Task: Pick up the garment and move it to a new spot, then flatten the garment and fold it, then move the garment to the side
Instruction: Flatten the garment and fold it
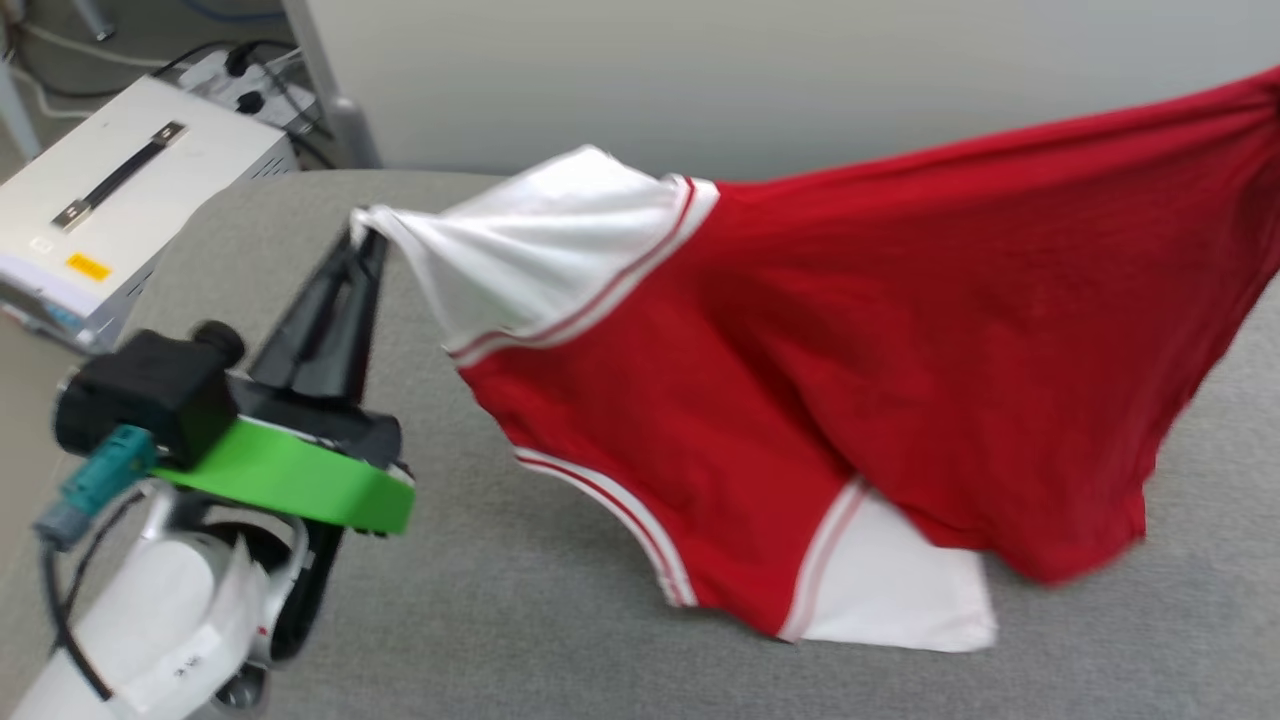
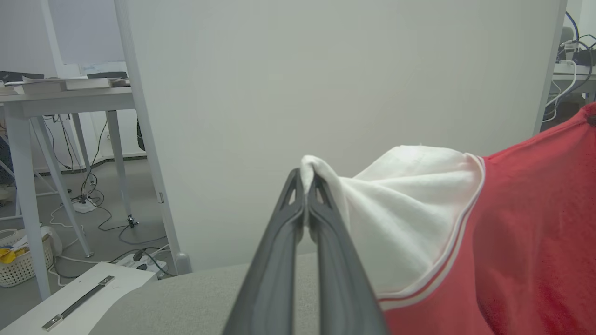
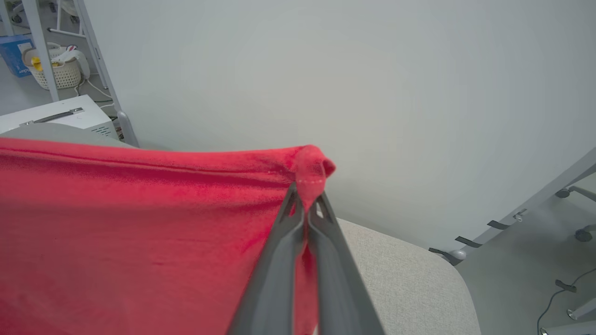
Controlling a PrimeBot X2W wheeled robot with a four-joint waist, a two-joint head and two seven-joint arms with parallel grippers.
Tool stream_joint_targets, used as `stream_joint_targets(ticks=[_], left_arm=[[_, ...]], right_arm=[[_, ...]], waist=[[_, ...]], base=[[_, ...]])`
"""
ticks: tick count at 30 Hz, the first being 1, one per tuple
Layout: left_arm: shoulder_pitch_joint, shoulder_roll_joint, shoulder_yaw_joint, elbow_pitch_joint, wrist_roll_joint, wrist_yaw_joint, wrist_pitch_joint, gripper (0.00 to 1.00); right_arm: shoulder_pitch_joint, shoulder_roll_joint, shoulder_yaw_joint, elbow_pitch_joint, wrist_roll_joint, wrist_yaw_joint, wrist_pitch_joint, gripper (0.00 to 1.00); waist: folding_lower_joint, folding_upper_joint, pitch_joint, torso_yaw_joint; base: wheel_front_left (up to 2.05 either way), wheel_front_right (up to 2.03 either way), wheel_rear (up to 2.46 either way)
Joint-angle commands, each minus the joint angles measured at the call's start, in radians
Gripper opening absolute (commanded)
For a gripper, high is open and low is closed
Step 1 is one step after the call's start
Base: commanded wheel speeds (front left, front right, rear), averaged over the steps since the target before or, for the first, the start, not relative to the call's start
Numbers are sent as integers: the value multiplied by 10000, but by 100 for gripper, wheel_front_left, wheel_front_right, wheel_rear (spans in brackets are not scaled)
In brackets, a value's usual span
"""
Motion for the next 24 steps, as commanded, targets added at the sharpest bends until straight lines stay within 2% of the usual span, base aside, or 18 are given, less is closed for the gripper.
stream_joint_targets(ticks=[1, 10, 14, 17, 24], left_arm=[[-289, 111, 238, -105, 25, 147, -148, 0], [-1601, 502, 1621, -736, 199, 490, -815, 0], [-2368, 803, 2033, -882, 307, 485, -821, 0], [-3109, 1187, 2072, -893, 693, 276, -847, 0], [-5325, 1617, 2025, -290, 870, -337, -584, 0]], right_arm=[[-231, -26, 16, -201, 74, -7, -112, 0], [-570, 31, -219, -1353, 120, -7, -336, 0], [-850, 39, -317, -1815, 111, -7, -440, 0], [-1148, 6, -439, -2121, 120, -7, -630, 0], [-1926, -66, -933, -2277, 63, -7, -1156, 0]], waist=[[0, 109, -481, -727], [0, 109, -462, -1439], [0, 109, -142, -1642], [0, 109, 254, -1704], [0, 109, 1641, -1696]], base=[[0, 0, 0], [0, 0, 0], [0, 0, 0], [0, 0, 0], [0, 0, 0]])
